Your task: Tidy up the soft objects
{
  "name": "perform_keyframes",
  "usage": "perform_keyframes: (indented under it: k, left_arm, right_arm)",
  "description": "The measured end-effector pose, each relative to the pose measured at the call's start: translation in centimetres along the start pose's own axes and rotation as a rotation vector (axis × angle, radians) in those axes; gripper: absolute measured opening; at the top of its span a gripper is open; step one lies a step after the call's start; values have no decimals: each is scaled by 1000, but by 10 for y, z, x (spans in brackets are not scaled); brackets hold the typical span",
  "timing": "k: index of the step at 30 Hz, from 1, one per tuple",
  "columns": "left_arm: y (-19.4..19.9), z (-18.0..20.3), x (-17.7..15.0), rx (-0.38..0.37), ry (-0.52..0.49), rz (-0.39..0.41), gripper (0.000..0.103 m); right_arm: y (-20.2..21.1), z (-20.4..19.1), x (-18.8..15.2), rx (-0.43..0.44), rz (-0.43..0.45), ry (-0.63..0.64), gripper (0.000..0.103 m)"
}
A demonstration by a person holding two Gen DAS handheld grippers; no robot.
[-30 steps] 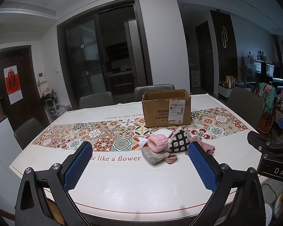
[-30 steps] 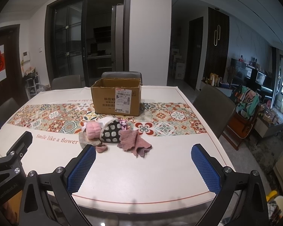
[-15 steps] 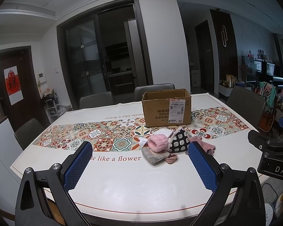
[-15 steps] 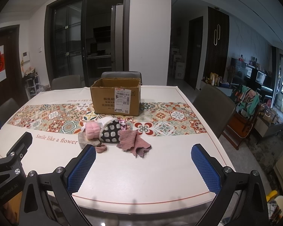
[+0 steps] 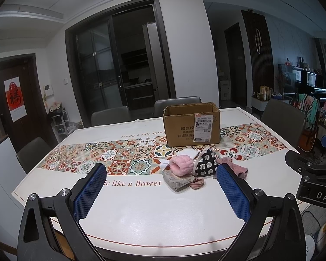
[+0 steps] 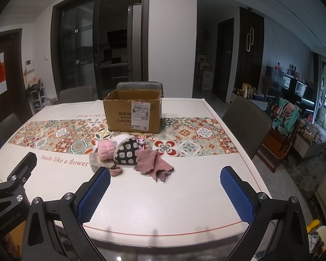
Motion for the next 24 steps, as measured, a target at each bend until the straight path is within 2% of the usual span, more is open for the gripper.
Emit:
perform_keyframes:
  k: [14,24]
  left_arm:
    - [-9,-1,-5,-9,-6,-20,103]
    - [-34,-4,-1,-72,-8,-39,103]
  right_arm:
    - [-9,4,-6,2,-16,-5,103]
    - [-28,2,-4,-9,-36,-29,103]
Point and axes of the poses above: each gripper's, at about its wrist camera, not at the fingertips, and y roughly against the way its jaws point, z to its right, x to its top, the point moved 3 cm from there along -y, roughly the way its jaws point, and after that the axes turned 10 degrees about z, right-handed, at the moved point
